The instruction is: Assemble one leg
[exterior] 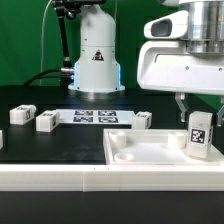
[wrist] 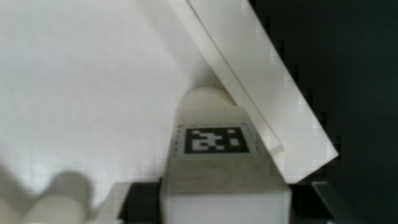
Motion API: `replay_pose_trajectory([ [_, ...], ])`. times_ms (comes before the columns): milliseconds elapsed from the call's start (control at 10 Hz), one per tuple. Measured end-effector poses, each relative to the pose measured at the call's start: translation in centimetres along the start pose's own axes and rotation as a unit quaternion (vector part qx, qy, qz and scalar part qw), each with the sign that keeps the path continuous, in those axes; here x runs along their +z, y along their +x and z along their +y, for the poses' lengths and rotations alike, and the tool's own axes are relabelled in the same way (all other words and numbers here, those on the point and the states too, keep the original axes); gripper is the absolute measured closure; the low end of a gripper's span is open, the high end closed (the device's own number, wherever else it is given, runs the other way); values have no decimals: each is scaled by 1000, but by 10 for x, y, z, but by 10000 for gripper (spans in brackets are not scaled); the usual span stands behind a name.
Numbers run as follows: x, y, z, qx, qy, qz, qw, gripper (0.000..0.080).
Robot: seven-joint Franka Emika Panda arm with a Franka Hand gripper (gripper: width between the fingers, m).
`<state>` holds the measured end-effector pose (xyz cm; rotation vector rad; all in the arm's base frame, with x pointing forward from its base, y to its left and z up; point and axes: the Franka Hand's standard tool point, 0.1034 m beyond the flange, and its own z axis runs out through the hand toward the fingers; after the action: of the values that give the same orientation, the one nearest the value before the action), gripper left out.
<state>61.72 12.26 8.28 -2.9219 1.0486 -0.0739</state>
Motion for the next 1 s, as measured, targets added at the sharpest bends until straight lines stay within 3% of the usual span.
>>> replay_pose_trajectory([
  [300,0,1,0,66,1,1,998,509],
  [400,0,0,-1,65,1,1,998,451],
  [500,0,0,-1,52,1,1,999,315],
  [600,0,0,-1,34,1,1,999,315],
  [700,0,1,0,5,1,1,1000,205],
  [800,-1,1,-1,-50,-2,-2,999,161],
  [1000,-2,2,-3,-157,-4,-2,988,153],
])
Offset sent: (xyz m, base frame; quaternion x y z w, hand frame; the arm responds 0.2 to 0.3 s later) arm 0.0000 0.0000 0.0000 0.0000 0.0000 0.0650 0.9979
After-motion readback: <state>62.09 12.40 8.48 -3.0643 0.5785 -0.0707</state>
